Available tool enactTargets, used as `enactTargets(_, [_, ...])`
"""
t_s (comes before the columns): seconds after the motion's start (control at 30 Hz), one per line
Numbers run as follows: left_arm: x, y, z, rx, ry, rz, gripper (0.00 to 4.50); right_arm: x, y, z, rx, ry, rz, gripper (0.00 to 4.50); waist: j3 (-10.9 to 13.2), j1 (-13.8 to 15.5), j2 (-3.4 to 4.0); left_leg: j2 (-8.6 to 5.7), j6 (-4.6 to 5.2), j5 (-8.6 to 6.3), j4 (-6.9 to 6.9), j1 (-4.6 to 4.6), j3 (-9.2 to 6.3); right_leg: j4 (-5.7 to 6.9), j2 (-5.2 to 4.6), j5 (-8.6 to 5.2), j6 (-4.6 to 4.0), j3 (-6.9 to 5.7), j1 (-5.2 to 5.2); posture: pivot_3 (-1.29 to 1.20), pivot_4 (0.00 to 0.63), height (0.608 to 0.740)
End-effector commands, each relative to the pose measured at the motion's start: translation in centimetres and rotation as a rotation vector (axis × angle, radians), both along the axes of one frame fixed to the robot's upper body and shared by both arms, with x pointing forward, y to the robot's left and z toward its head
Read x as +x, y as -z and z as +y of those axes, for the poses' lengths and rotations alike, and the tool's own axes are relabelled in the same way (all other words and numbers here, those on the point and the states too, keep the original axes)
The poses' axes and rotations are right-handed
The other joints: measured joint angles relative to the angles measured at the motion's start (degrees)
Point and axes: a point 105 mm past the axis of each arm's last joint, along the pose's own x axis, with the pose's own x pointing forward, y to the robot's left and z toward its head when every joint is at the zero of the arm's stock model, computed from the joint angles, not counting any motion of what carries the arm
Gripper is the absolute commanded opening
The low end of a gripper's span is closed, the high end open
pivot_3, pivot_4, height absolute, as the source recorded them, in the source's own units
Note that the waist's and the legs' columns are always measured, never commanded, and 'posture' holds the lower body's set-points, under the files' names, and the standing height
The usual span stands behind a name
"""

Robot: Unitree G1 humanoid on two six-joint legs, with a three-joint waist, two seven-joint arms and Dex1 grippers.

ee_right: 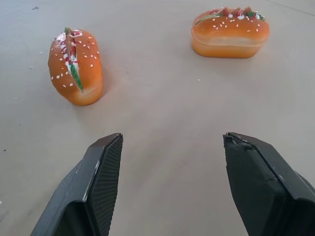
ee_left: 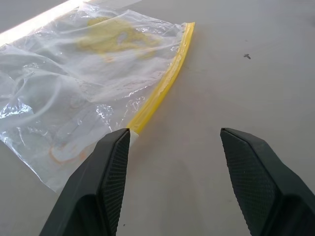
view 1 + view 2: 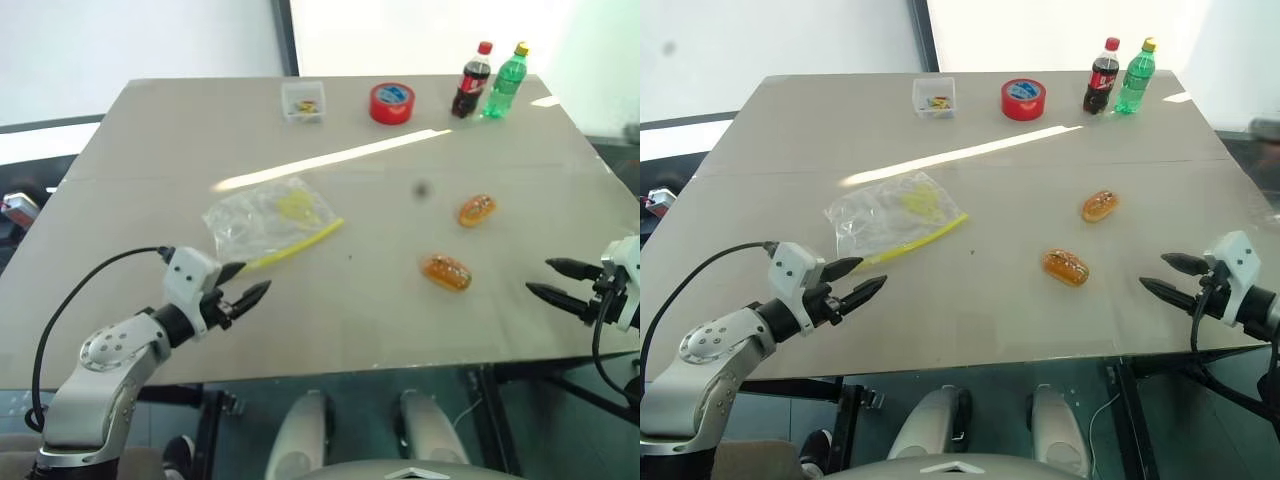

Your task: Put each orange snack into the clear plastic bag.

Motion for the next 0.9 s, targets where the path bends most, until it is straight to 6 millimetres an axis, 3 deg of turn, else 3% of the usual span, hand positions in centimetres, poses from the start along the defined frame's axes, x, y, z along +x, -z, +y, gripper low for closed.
enactTargets(0.03, [-0.1, -1.4, -0.3, 0.004, 0.020, -0.067, 3.09, 0.3, -1.5, 0.2, -0.017, -0.015, -0.057, 3.30, 0.00, 0.00, 0.00, 0.00, 0.00, 0.00, 0.00, 0.00, 0.00, 0.00, 0.00, 0.00, 0.00, 0.00, 0.00, 0.00, 0.150, 0.740])
enactTargets(0.7, [-0.4, -1.5, 0.1, -0.013, 0.020, -0.064, 3.09, 0.4, -1.6, 0.5, -0.007, -0.026, -0.064, 3.30, 0.00, 0.01, 0.00, 0.00, 0.00, 0.00, 0.00, 0.00, -0.02, -0.02, 0.00, 0.00, 0.00, -0.03, 0.02, 0.00, 0.150, 0.740])
enactTargets(0.83, [0.3, -2.0, 1.7, -0.083, -0.051, -0.037, 3.09, 0.3, -2.0, 1.4, 0.011, -0.067, -0.077, 3.30, 0.00, 0.02, 0.00, 0.01, 0.00, 0.00, 0.00, 0.00, -0.05, -0.01, 0.00, 0.00, 0.00, -0.06, 0.02, 0.00, 0.150, 0.740])
enactTargets(0.9, [0.9, -1.6, 3.6, -0.053, -0.121, 0.000, 3.09, -0.5, -2.8, 3.2, 0.059, -0.161, -0.083, 3.30, -0.01, -0.02, 0.01, 0.01, 0.00, 0.00, 0.00, 0.00, -0.10, -0.01, 0.00, 0.00, 0.00, -0.11, 0.02, 0.00, 0.150, 0.740])
